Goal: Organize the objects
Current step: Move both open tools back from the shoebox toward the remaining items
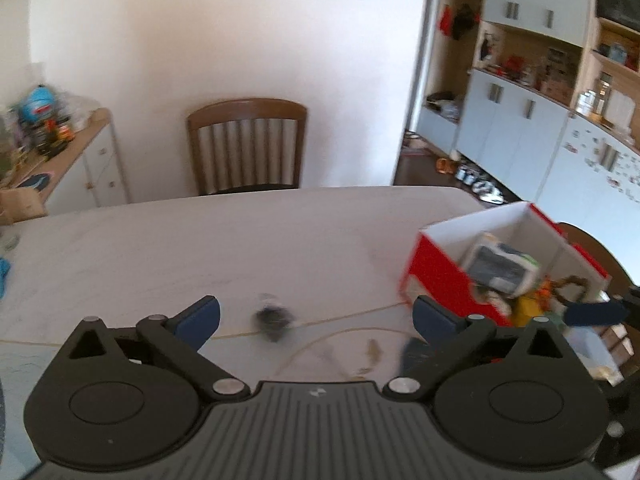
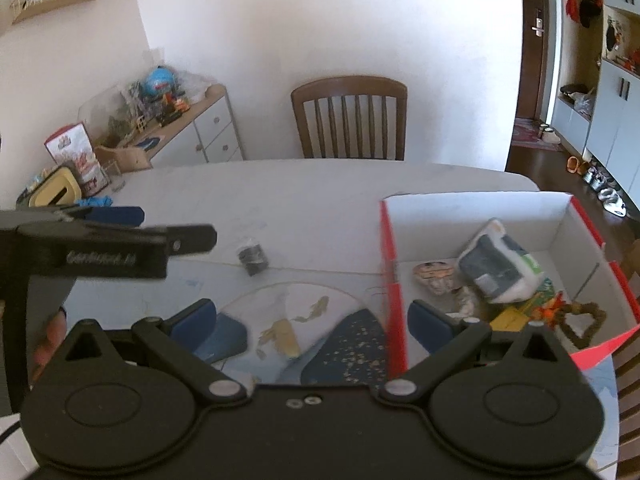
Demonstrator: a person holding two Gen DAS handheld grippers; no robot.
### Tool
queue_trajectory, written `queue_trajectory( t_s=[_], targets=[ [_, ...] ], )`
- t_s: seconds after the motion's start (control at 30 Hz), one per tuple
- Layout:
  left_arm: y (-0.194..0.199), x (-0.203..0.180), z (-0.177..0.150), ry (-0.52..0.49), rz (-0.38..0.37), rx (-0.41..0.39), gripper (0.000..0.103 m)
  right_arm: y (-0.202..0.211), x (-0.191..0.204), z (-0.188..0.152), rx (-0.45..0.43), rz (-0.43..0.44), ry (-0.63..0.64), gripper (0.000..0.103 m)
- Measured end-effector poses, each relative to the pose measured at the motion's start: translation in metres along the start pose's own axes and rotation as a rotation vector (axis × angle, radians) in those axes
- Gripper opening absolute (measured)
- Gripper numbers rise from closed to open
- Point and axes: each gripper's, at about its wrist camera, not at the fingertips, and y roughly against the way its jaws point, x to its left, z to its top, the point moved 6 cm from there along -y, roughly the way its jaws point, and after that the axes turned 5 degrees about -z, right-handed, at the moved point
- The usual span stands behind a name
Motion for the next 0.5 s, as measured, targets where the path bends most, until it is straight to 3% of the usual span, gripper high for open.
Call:
queue_trajectory(
  t_s=[0.5],
  targets=[
    [-0.048,0.069,-0.007,0.061,-0.04,0.034,0.103,-0.051,0.042,-0.015,0.08,-0.021,0.019,0.102]
  ],
)
